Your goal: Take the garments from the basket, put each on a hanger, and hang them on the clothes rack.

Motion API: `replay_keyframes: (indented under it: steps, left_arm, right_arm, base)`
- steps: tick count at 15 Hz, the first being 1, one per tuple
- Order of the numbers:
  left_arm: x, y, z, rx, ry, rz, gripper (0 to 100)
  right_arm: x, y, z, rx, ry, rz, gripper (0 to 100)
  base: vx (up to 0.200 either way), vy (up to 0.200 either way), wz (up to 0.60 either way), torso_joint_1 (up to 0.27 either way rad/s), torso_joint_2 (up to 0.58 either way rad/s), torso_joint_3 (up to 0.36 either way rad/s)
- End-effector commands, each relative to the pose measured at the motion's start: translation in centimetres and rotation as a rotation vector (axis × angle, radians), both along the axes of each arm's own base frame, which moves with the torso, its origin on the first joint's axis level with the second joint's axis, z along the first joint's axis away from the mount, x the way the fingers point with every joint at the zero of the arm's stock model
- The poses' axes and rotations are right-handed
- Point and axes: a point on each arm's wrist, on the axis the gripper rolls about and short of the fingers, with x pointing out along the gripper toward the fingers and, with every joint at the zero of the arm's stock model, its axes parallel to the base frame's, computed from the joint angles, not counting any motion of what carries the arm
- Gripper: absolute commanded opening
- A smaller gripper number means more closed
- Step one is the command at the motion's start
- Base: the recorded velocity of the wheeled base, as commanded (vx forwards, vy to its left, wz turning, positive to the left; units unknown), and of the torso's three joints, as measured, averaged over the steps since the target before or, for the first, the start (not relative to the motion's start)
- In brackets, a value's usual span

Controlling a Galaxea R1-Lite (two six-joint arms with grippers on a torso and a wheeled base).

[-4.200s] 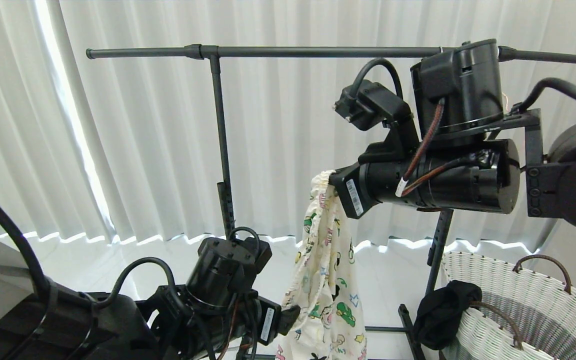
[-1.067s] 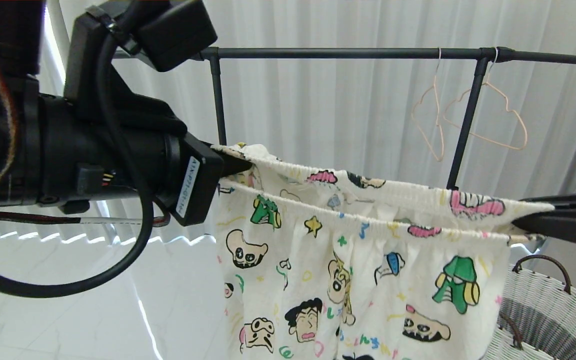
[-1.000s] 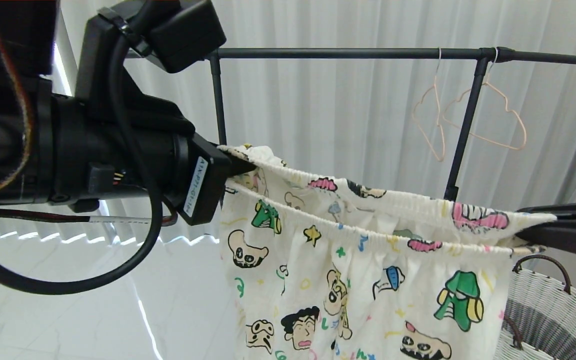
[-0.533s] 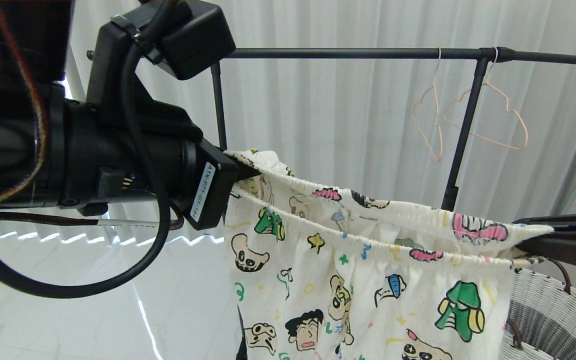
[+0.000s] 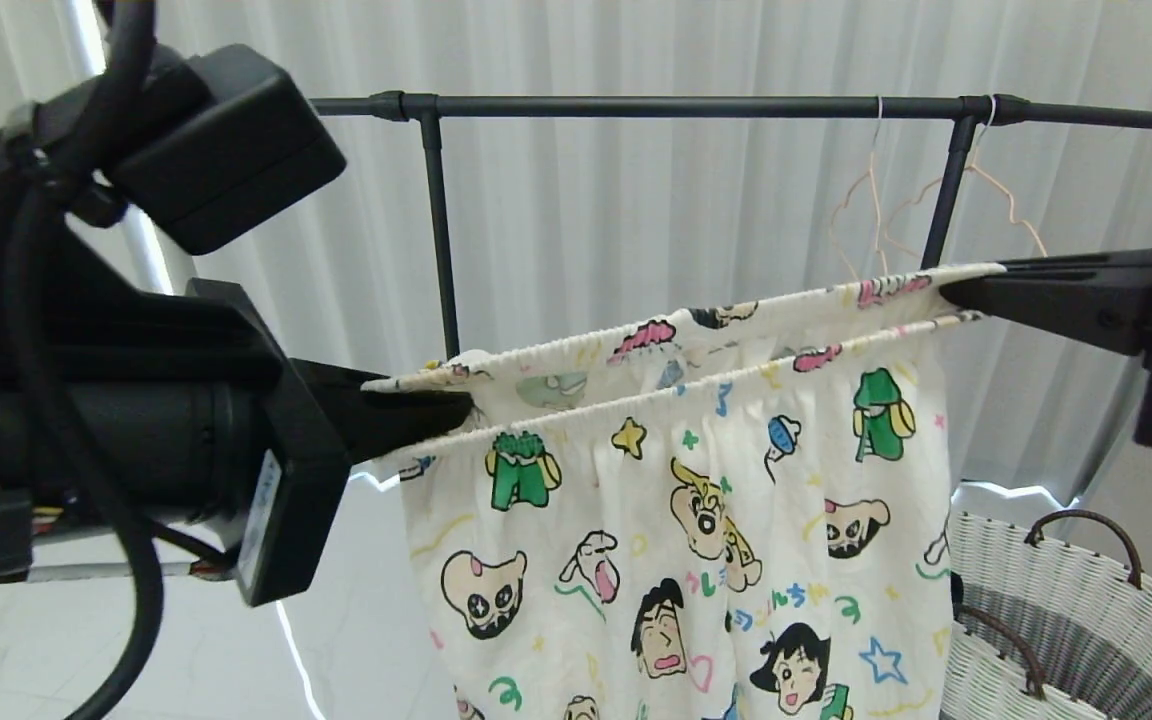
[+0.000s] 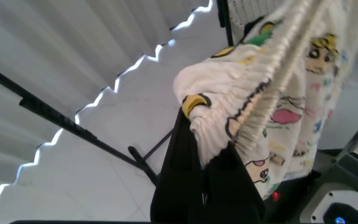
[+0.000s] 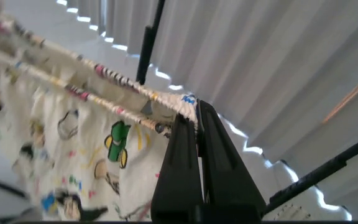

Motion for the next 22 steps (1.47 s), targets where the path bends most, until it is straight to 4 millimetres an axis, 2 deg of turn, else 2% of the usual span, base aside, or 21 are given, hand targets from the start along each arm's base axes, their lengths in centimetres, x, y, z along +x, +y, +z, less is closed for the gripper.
replay_keyframes:
  steps: [1, 5, 12, 15, 17, 19, 22]
  left_arm:
    - [-2.3, 1.3, 0.5, -0.032, -0.032, -0.043, 0]
    - [-3.1, 0.7, 0.7, -0.036, -0.045, -0.092, 0]
    - [-3.7, 0.2, 0.6, -0.028, -0.048, -0.120, 0]
    - [-3.0, 0.1, 0.5, -0.009, -0.057, -0.055, 0]
    - [-1.2, -0.5, 0.6, 0.044, -0.085, 0.103, 0]
    - [0.3, -1.4, 0.9, 0.055, -0.090, 0.164, 0]
    - [2.2, -2.5, 0.8, 0.089, -0.100, 0.249, 0]
  right_arm:
    - [2.9, 2.9, -1.0, -0.009, 0.008, -0.021, 0]
    - [4.9, 5.6, -0.8, 0.010, -0.009, -0.010, 0]
    - [5.1, 5.8, -0.5, 0.009, -0.013, -0.014, 0]
    - [4.1, 4.1, 0.1, -0.010, 0.001, -0.035, 0]
    - [2.3, 1.7, 0.6, -0.053, 0.033, -0.057, 0]
    - [0.7, 0.1, 0.8, -0.082, 0.054, -0.050, 0]
    - [-0.4, 0.2, 0.5, -0.117, 0.078, -0.001, 0]
  base:
    - [0.000, 0.000, 0.00, 0.000, 0.00, 0.000]
    - [0.000, 0.000, 0.00, 0.000, 0.00, 0.000]
    - [0.000, 0.000, 0.00, 0.000, 0.00, 0.000]
    - [0.000, 0.000, 0.00, 0.000, 0.00, 0.000]
    - [0.000, 0.000, 0.00, 0.000, 0.00, 0.000]
    - [0.000, 0.000, 0.00, 0.000, 0.00, 0.000]
    - [0.000, 0.000, 0.00, 0.000, 0.00, 0.000]
